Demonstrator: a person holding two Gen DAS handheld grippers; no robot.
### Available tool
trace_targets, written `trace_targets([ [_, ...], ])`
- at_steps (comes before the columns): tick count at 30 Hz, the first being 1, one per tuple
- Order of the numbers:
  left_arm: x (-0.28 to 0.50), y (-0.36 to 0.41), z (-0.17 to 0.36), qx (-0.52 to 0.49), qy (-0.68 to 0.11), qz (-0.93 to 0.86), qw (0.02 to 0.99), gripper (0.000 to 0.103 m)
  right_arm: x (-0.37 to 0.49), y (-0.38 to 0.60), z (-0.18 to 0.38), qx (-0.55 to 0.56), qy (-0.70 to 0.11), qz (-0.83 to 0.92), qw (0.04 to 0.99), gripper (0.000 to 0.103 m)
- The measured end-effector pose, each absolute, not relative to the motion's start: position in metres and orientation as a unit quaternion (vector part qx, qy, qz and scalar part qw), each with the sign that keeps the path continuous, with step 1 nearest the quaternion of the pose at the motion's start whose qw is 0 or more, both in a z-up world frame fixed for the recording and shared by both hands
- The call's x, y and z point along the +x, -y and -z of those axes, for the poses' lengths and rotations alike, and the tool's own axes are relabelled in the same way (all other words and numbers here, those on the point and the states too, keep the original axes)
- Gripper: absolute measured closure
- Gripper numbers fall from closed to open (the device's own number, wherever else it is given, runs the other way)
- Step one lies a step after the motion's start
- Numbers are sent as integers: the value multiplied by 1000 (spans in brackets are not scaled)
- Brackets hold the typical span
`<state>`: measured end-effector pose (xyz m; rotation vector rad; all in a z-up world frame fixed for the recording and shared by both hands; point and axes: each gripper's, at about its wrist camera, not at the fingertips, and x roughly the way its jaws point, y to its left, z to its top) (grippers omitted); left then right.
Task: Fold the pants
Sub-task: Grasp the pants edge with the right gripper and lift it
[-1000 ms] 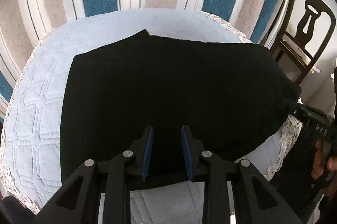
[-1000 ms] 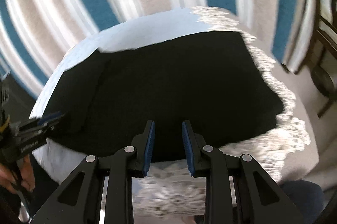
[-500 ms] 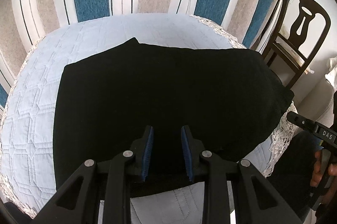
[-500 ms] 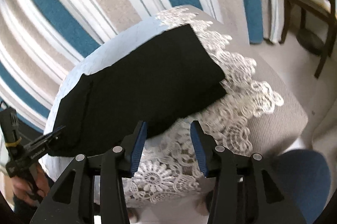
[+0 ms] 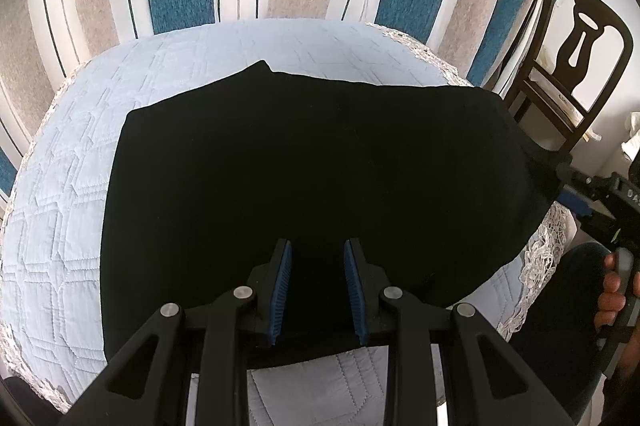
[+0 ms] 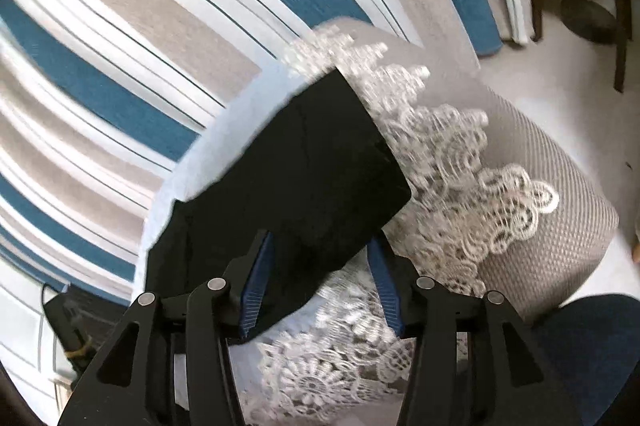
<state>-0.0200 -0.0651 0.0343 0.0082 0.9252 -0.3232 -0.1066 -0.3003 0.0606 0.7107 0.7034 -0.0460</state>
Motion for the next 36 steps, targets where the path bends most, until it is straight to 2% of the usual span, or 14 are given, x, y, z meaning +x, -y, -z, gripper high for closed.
trace_targets([
  [1, -20, 65, -34, 4, -445, 155, 882, 73, -107, 300, -61, 341, -337, 22, 877, 53],
  [5, -20, 67, -34, 7, -444, 154, 883, 73, -95, 312, -43, 347, -346, 40, 871, 53],
  [10, -20, 67, -34, 6, -444, 154, 882, 73, -91, 310, -50, 348, -324, 41, 879, 53],
  [13, -20, 68, -33, 10, -443, 152, 883, 73, -82, 308, -45, 336, -348, 52, 874, 54],
  [18, -19, 68, -33, 5, -444, 152, 883, 73, -67, 308, -43, 315, -363, 61, 875, 71],
  [23, -19, 68, -35, 2, -443, 152, 883, 73, -68, 302, -59, 299, -357, 56, 883, 76],
  [31, -20, 61, -38, -8, -439, 151, 886, 73, -54, 298, -61, 285, -372, 55, 882, 78],
  [36, -23, 49, -41, -13, -433, 140, 890, 73, -54, 276, -91, 263, -351, 30, 898, 80],
])
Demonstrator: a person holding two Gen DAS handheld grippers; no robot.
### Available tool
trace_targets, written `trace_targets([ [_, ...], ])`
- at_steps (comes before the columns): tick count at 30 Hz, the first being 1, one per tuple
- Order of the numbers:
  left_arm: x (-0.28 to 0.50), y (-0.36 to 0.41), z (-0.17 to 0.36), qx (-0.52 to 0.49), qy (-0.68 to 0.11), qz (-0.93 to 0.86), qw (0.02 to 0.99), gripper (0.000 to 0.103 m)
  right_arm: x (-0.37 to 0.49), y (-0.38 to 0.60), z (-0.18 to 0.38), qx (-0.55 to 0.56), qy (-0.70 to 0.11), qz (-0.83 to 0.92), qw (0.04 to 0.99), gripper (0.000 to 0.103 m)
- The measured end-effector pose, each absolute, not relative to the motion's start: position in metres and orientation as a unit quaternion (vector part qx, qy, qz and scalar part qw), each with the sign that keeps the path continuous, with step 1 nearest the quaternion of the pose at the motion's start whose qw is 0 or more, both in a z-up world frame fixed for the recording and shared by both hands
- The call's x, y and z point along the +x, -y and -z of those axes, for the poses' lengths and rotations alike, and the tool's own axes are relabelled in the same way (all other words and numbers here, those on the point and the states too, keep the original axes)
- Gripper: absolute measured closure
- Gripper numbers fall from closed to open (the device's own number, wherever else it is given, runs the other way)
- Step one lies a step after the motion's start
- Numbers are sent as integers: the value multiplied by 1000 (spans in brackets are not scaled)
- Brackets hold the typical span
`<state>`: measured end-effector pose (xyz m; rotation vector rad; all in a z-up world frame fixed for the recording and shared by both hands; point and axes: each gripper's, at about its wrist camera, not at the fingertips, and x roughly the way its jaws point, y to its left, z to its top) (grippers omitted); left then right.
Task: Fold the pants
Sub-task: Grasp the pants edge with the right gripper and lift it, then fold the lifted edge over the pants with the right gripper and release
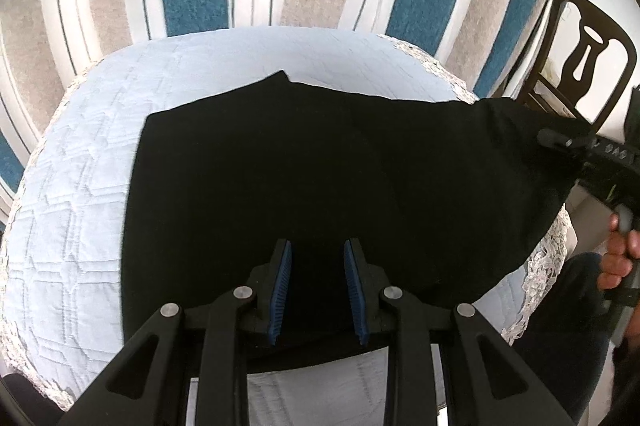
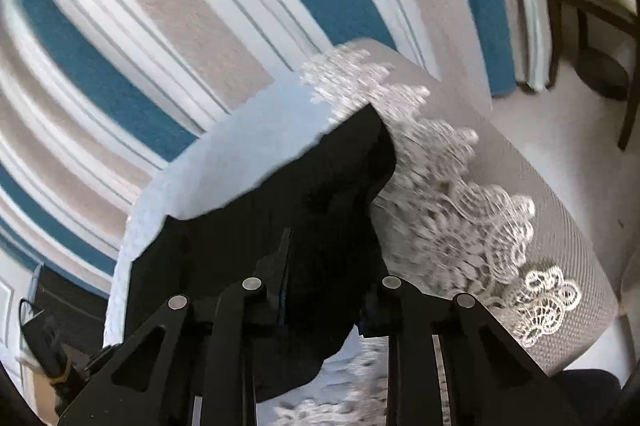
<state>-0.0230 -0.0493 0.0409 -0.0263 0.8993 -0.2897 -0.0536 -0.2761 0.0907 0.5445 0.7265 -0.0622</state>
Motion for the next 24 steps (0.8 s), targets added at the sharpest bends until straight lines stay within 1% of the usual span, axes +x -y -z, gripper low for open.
trace_targets([
  [10, -23, -10, -40, -56, -428, 78, 899, 73, -28, 196, -148, 199, -323, -71, 922, 80],
  [15, -29, -31, -37, -71, -424, 62, 901, 73, -11, 134, -158, 150, -326, -142, 923, 80],
  [19, -37, -42, -37, -77, -420, 53, 903, 73, 0, 78, -133, 113, -359, -201, 904, 80],
  [24, -43, -57, -26, -95, -431, 45, 896, 73, 3, 17, -67, 49, -437, -245, 864, 80],
])
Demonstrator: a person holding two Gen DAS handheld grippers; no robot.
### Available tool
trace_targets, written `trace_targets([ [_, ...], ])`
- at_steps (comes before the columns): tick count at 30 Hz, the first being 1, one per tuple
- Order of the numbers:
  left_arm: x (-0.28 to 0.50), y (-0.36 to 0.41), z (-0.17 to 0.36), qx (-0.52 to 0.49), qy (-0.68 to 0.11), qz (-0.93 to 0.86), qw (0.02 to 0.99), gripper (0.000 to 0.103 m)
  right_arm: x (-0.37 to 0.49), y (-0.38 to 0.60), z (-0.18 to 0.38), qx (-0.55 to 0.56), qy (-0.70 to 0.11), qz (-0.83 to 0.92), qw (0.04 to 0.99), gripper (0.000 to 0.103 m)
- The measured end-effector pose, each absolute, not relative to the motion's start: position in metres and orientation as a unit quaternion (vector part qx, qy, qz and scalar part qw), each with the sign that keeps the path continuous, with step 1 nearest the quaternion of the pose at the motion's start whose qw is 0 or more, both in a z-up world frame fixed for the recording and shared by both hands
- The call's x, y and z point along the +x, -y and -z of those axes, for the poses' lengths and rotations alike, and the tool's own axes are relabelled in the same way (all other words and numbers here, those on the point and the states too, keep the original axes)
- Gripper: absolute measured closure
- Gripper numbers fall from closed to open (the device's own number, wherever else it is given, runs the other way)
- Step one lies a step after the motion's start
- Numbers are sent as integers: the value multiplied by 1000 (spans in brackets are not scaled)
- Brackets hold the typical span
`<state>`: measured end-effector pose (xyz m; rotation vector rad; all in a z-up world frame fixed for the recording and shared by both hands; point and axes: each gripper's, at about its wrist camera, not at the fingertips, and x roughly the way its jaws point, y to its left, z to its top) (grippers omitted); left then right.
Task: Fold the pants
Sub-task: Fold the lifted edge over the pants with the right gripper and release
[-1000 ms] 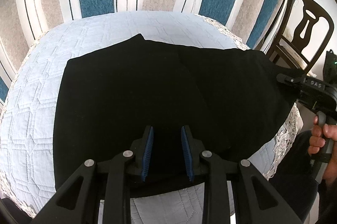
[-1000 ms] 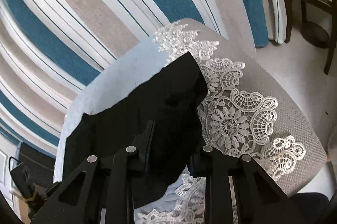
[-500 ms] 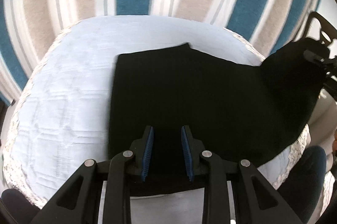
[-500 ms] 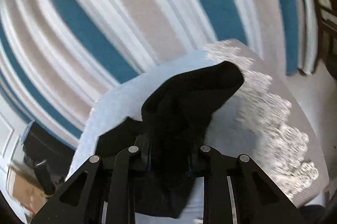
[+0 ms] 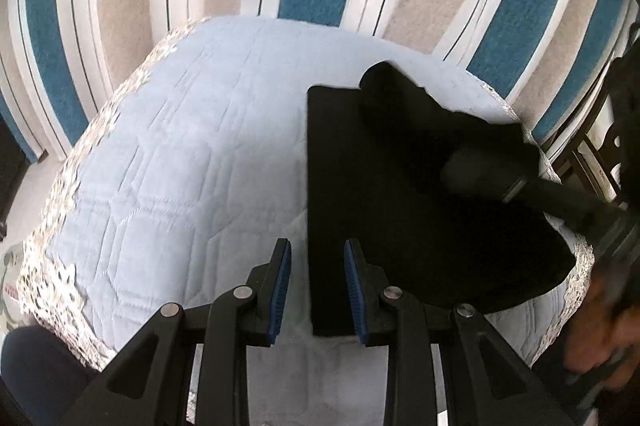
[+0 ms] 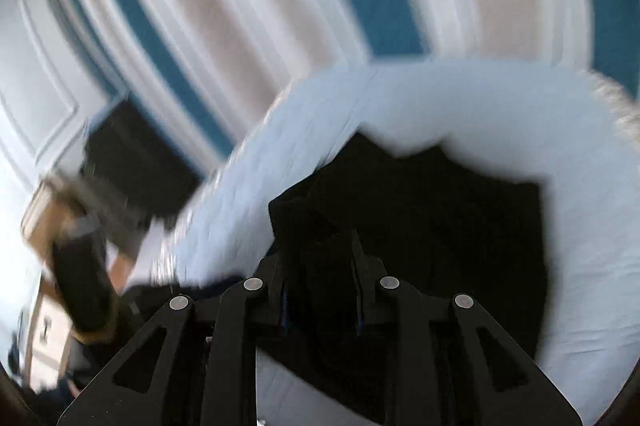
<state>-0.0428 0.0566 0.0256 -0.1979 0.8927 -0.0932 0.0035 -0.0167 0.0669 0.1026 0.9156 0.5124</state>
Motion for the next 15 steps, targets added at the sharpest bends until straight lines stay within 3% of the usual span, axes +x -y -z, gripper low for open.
trace_targets([
  [15, -46, -64, -22, -111, -424, 55, 897, 73, 10, -7, -55, 18, -445, -241, 862, 80],
])
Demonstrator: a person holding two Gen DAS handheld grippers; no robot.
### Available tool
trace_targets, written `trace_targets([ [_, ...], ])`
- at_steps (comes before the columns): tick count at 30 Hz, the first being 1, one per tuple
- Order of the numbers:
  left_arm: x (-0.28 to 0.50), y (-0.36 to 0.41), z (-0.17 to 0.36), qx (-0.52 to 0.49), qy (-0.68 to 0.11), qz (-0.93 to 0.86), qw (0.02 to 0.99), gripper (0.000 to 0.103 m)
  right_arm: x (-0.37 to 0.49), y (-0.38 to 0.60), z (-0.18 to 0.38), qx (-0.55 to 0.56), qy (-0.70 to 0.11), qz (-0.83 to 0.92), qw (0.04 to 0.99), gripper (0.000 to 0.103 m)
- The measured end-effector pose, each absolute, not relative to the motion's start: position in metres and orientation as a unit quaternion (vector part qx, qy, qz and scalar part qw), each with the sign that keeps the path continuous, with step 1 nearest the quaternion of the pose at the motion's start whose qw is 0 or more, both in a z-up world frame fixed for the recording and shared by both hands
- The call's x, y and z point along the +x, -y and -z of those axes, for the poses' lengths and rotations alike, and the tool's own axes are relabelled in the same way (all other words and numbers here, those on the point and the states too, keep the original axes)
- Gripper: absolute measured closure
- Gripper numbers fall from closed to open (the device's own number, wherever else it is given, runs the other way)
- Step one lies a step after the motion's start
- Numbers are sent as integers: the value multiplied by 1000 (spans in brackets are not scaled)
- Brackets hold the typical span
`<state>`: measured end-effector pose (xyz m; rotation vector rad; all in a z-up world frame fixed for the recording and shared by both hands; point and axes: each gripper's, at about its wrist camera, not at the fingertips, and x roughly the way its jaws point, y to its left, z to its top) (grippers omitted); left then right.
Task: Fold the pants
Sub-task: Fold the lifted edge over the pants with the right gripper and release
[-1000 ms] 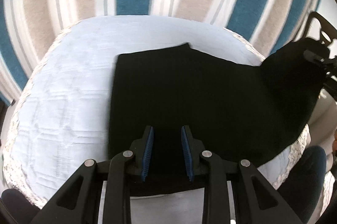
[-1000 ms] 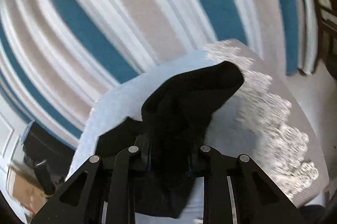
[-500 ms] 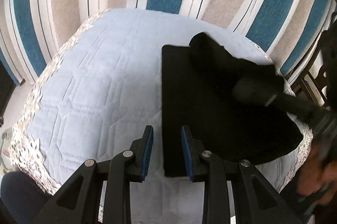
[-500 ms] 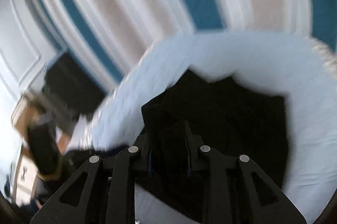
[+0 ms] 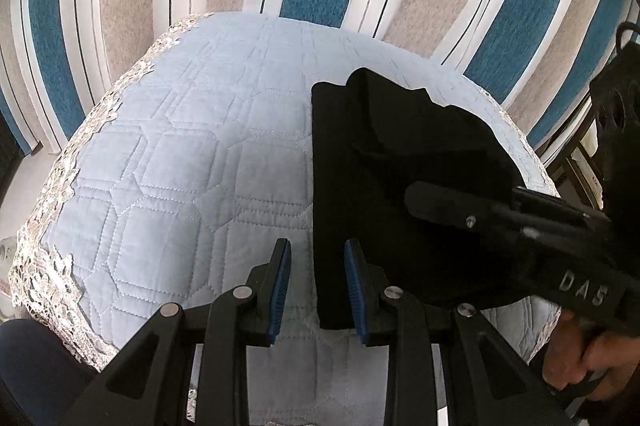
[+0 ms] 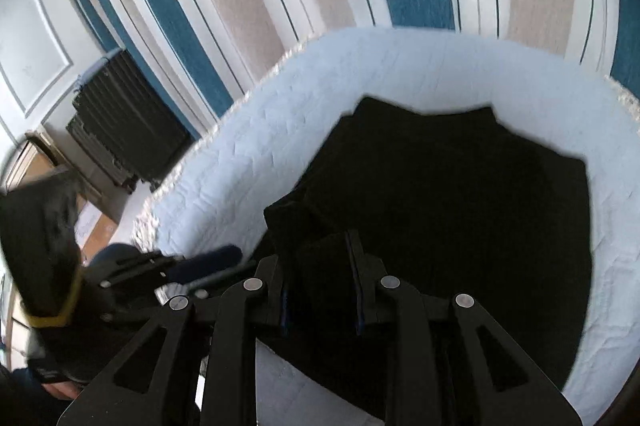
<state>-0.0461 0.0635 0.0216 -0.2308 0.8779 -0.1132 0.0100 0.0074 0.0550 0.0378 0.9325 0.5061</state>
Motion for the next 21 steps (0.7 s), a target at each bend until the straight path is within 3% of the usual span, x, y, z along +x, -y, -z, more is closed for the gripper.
trace_targets([
  [5, -44, -64, -19, -113, -423, 54, 898, 71, 6, -15, -64, 13, -429, -261, 865, 80],
  [8, -43, -63, -20, -109, -426, 52, 896, 70, 14, -19, -44, -6, -460, -265, 848, 77],
  [10, -45, -65, -21, -110, -424, 54, 897, 70, 15, -14, -43, 22, -455, -272, 848, 72],
  [12, -50, -70, -23, -115, -423, 52, 897, 70, 11, -13, -49, 35, -454, -287, 843, 56],
  [21, -63, -89, -33, -116, -420, 18, 900, 70, -16, 29, -95, 82, -371, -306, 873, 55],
])
